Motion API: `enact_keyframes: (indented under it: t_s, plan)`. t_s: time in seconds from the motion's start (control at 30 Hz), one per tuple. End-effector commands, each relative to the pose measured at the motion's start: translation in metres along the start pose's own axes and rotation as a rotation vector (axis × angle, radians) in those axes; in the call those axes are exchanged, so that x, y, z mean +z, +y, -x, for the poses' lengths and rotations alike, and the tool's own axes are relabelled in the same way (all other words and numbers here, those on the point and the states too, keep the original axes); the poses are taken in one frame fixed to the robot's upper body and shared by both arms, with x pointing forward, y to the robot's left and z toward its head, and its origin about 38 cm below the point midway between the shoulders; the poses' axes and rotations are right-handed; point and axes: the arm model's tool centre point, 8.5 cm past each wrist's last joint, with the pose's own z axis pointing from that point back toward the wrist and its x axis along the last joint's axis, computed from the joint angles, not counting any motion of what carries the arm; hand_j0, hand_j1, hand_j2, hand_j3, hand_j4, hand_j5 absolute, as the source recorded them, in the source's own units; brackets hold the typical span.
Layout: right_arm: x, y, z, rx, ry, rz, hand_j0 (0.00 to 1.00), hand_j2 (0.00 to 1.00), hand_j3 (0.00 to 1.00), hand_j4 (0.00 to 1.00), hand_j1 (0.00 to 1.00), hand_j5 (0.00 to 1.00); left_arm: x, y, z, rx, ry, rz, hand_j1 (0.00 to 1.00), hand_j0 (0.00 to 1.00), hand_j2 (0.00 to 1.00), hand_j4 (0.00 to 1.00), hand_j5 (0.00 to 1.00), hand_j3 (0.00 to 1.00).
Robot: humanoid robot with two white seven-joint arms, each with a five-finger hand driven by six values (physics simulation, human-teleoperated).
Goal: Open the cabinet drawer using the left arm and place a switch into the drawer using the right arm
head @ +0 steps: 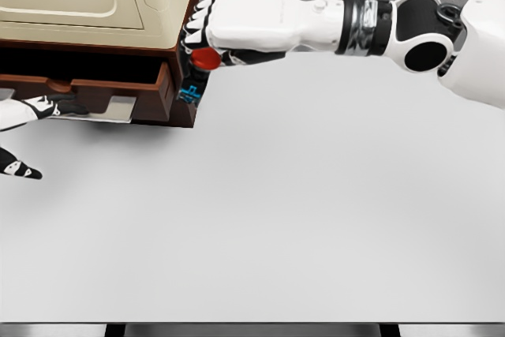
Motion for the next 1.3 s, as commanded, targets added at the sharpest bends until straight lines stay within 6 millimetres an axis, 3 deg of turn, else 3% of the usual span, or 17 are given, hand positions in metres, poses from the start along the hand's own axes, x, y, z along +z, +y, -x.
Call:
enact_keyframes:
  t_s: [0.0,0.33,0.4,0.77,1.27]
  plan:
    - [-0.001,-0.005,-0.001,-0.002,-0.003,0.017,0.49,0.49,0.49,0.49,0.49,0.49,-0.006,-0.005,-0.012,0.028,-0.066,0.005,1.00,1.00,1.00,1.00,1.00,1.00]
    - [-0.004,-0.013,-0.004,-0.018,-0.019,0.046,0.49,0.49,0.49,0.49,0.49,0.49,-0.003,-0.004,-0.022,0.019,-0.082,0.020,1.00,1.00,1.00,1.00,1.00,1.00]
    - [-0.016,-0.013,-0.009,-0.019,-0.045,0.048,0.49,0.49,0.49,0.49,0.49,0.49,-0.003,-0.008,-0.021,0.026,-0.082,0.026,1.00,1.00,1.00,1.00,1.00,1.00]
    - [-0.033,-0.014,-0.011,-0.025,-0.070,0.058,0.49,0.49,0.49,0.49,0.49,0.49,0.007,-0.012,-0.029,0.020,-0.075,0.064,1.00,1.00,1.00,1.00,1.00,1.00]
    - [-0.064,-0.014,0.002,-0.038,-0.061,0.064,0.49,0.49,0.49,0.49,0.49,0.49,0.013,-0.015,-0.040,0.024,-0.086,0.090,1.00,1.00,1.00,1.00,1.00,1.00]
